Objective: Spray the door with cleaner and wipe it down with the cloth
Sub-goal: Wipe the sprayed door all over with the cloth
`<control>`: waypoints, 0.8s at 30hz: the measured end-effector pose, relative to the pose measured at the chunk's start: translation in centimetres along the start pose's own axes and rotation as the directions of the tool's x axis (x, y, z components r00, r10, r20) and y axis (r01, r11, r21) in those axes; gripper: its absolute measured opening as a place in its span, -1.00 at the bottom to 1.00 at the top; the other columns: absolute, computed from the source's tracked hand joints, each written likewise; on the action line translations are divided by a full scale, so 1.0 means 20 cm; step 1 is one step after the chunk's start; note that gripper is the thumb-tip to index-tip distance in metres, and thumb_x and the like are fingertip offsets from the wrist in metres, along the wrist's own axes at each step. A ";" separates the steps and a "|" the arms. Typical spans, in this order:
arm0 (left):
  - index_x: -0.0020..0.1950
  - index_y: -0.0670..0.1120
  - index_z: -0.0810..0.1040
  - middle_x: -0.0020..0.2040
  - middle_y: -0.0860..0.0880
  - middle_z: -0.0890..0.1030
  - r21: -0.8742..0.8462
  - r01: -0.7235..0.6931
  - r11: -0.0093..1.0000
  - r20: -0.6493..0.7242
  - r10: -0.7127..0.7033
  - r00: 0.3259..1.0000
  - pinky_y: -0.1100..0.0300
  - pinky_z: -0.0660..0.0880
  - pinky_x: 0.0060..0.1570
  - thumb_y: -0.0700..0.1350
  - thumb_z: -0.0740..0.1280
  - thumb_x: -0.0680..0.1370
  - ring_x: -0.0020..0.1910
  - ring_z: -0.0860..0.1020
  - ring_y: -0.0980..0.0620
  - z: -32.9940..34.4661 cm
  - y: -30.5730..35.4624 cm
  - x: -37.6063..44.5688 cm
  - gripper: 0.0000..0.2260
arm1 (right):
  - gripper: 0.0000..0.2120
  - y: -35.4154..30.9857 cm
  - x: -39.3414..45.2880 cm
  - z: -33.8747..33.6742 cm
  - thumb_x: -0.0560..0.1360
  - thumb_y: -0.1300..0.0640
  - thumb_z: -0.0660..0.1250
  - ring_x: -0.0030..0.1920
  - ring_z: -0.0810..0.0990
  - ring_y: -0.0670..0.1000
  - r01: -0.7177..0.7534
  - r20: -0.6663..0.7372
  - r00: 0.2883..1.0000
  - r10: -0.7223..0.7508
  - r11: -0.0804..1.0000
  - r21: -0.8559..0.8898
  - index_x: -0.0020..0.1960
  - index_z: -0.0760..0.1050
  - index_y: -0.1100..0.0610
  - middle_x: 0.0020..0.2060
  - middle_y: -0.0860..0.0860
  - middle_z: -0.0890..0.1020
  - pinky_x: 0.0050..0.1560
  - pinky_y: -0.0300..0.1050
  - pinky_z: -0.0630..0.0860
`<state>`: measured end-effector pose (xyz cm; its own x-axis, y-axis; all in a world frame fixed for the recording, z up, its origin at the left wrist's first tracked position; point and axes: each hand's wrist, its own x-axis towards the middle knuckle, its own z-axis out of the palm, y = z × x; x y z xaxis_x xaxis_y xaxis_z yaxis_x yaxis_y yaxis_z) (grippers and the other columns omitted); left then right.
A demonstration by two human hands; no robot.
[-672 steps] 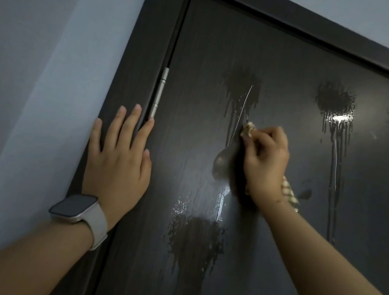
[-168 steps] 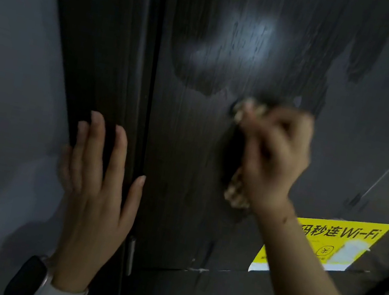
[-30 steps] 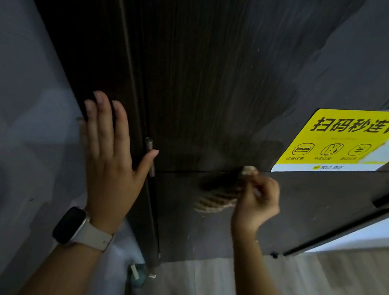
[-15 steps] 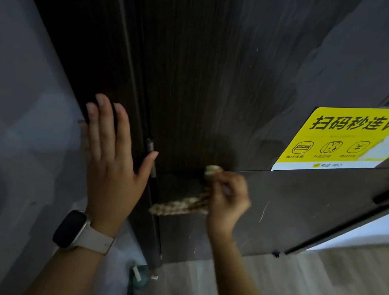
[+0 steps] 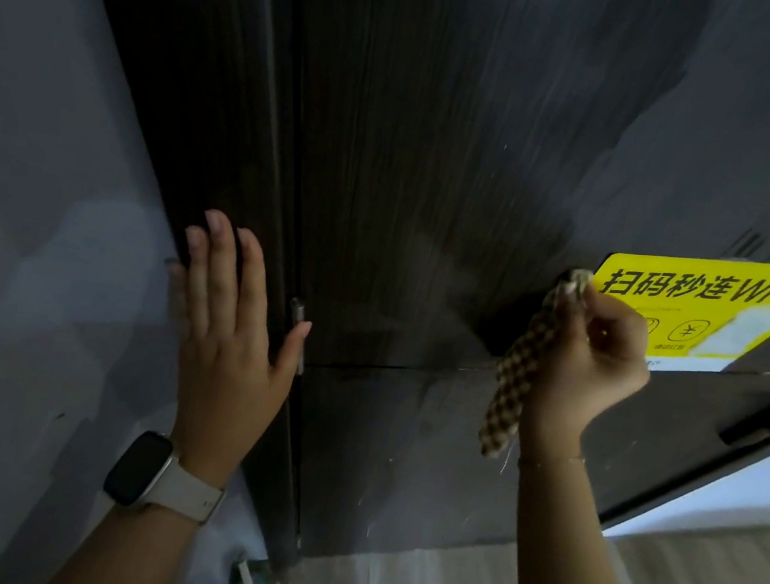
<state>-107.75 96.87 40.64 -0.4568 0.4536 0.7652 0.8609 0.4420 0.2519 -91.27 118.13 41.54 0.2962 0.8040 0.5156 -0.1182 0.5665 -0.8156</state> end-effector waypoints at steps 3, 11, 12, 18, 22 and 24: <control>0.58 -0.15 -0.19 0.57 -0.21 -0.11 0.011 -0.012 1.000 -0.012 0.012 1.000 -0.26 0.01 0.49 0.03 0.35 0.54 0.56 -0.24 -0.07 0.00 0.00 0.00 -0.14 | -0.91 0.11 -0.17 -0.07 0.49 0.30 0.45 -0.16 0.53 -0.10 0.028 0.091 0.996 -0.017 0.992 -0.121 -0.16 0.58 0.17 -0.22 0.15 0.58 -0.04 -0.28 0.44; 0.58 -0.12 -0.22 0.57 -0.05 -0.27 -0.007 -0.018 1.000 -0.009 0.018 1.000 -0.28 0.02 0.48 0.01 0.35 0.54 0.57 -0.24 -0.08 0.00 0.01 0.00 -0.13 | -0.92 -0.10 0.10 0.04 0.50 0.30 0.45 -0.16 0.50 -0.21 0.353 0.065 0.936 -0.347 0.926 -0.134 -0.11 0.65 0.33 -0.22 0.11 0.53 -0.06 -0.32 0.43; 0.58 -0.12 -0.22 0.57 -0.04 -0.29 -0.003 -0.021 1.000 -0.007 0.021 1.000 -0.28 0.02 0.48 0.02 0.34 0.54 0.57 -0.23 -0.08 0.00 0.01 0.00 -0.13 | -0.92 -0.11 0.12 0.07 0.51 0.31 0.43 -0.15 0.51 -0.14 0.392 0.046 0.920 -0.389 0.911 -0.130 -0.07 0.66 0.34 -0.20 0.13 0.54 -0.06 -0.29 0.44; 0.58 -0.12 -0.20 0.58 -0.05 -0.29 0.000 -0.017 1.000 -0.016 0.017 1.000 -0.28 0.04 0.48 0.02 0.33 0.53 0.57 -0.20 -0.11 0.01 0.01 0.00 -0.14 | -0.84 0.17 -0.28 -0.08 0.44 0.44 0.43 -0.11 0.55 -0.01 0.444 0.451 0.832 -0.322 0.874 -0.196 -0.01 0.68 0.31 -0.16 0.16 0.57 0.03 -0.36 0.41; 0.59 -0.12 -0.19 0.58 -0.04 -0.28 -0.002 -0.012 1.000 -0.001 0.012 1.000 -0.25 0.02 0.49 0.03 0.33 0.52 0.57 -0.20 -0.10 0.00 0.01 -0.01 -0.14 | -0.88 0.01 -0.14 -0.01 0.45 0.41 0.44 -0.11 0.56 -0.05 0.440 0.363 0.862 -0.354 0.878 -0.190 -0.03 0.68 0.31 -0.16 0.15 0.60 0.03 -0.40 0.42; 0.59 -0.12 -0.19 0.58 -0.05 -0.28 0.000 -0.009 1.000 0.004 0.009 1.000 -0.24 0.01 0.50 0.03 0.33 0.52 0.58 -0.19 -0.11 -0.01 0.01 -0.01 -0.14 | -0.92 -0.11 -0.02 0.08 0.46 0.41 0.45 -0.13 0.52 -0.08 0.439 0.205 0.891 -0.405 0.883 -0.165 -0.06 0.67 0.34 -0.19 0.16 0.58 -0.01 -0.39 0.41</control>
<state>-107.37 96.74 40.58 -0.4501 0.4607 0.7649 0.8650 0.4377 0.2454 -92.60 116.77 43.50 0.1172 0.5239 0.8437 0.1820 0.8238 -0.5369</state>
